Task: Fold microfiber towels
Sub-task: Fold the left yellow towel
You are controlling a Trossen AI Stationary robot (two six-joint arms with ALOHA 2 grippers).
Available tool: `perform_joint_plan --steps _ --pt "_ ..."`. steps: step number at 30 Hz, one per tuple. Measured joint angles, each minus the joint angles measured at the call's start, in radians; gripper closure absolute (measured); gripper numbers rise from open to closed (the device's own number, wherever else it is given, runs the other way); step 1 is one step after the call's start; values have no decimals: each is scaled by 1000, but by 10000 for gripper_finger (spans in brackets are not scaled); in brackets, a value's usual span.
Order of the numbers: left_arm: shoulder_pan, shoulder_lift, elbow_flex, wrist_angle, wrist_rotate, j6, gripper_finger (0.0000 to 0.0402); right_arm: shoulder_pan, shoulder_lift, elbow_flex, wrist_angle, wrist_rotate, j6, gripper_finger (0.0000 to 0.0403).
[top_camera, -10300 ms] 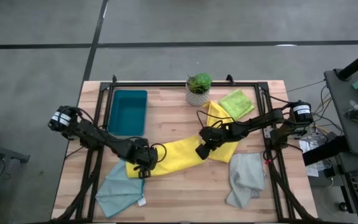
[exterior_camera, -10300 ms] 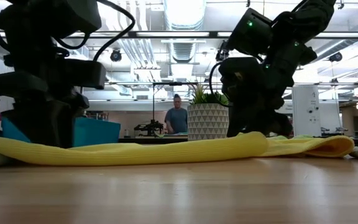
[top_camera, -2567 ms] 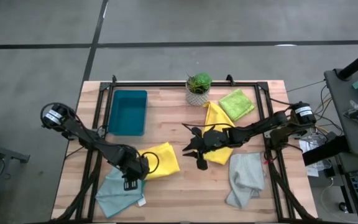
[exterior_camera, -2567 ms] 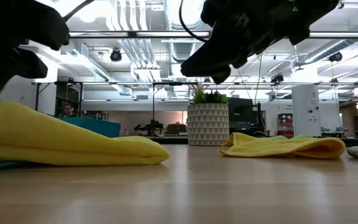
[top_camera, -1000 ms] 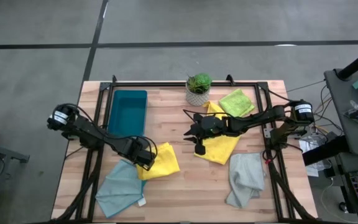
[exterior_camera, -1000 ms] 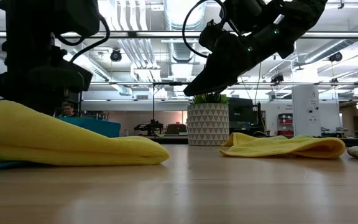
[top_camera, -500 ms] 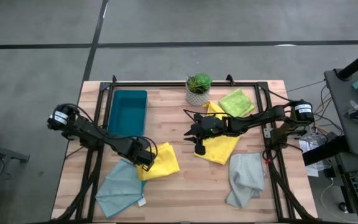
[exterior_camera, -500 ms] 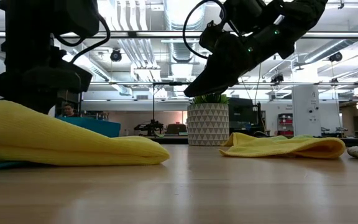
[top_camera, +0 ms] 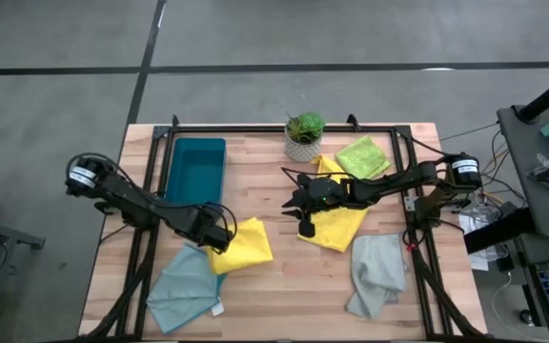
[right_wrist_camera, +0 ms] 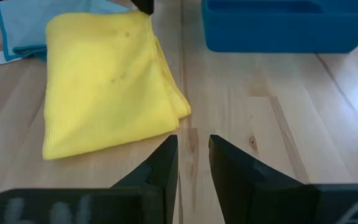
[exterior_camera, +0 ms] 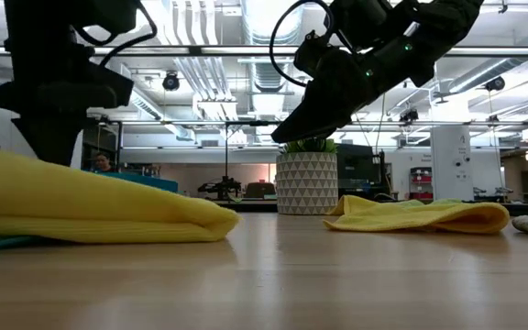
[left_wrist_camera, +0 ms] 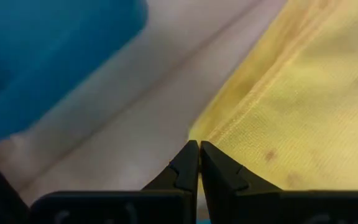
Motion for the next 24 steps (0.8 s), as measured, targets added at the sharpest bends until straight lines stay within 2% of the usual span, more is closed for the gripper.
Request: perform_joint_plan --steps 7,14,18,24 --pt "0 7 -28 0 -99 31 401 0 0 0 0 2 8 321" --pt "-1 8 -38 84 -95 47 401 0 0 0 0 3 20 321" --pt "-1 8 -45 81 -49 46 401 0 0 0 0 3 20 321" --pt "0 8 -50 54 -46 43 396 1 0 0 0 -8 47 321"
